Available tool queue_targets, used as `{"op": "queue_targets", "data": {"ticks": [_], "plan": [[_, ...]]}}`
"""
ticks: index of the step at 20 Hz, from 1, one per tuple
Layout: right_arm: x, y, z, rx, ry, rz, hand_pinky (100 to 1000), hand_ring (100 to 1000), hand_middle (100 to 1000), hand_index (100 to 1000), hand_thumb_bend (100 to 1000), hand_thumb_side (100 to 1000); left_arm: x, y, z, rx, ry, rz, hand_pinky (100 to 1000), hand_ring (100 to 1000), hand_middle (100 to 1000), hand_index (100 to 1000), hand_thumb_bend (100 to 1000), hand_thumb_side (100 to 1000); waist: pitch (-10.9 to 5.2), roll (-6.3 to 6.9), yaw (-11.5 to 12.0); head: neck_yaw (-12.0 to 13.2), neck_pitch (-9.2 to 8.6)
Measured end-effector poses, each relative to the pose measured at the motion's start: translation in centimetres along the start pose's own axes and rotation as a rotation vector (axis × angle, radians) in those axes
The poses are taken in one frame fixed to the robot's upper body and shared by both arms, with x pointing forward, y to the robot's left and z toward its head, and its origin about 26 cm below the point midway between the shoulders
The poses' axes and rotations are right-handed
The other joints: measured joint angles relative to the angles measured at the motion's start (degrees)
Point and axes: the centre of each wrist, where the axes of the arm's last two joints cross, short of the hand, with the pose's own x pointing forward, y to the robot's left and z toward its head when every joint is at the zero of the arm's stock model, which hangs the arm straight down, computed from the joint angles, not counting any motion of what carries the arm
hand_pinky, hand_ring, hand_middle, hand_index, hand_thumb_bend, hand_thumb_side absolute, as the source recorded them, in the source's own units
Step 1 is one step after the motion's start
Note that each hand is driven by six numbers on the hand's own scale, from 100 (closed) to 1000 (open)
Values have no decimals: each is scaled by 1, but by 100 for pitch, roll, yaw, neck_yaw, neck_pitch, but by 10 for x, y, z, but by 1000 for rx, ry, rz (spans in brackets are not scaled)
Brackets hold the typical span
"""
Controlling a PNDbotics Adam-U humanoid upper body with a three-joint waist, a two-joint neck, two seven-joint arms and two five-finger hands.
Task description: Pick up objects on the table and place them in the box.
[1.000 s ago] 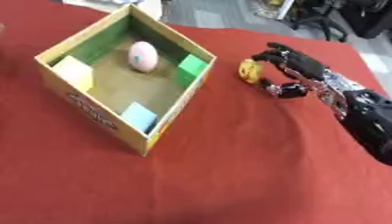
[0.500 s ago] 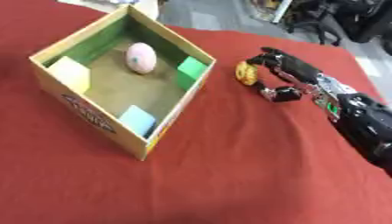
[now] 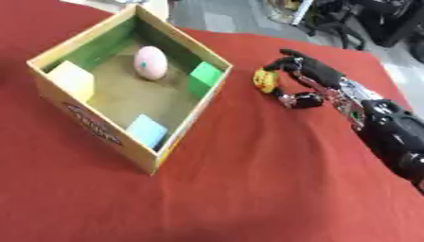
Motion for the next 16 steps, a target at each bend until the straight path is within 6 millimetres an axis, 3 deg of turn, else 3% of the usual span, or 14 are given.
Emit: {"op": "queue_targets", "data": {"ticks": [6,16], "plan": [[-2,1,3,-12,37,32,900,100,465,636,100,198,0,0,0,1,2,0,838,819,790,790,100,594,0,0,-21,2,5],[1,3,1,-38,64,73,882,100,446,608,100,220,0,0,0,4,11,5,837,820,790,790,100,592,-6,0,-19,2,13]]}}
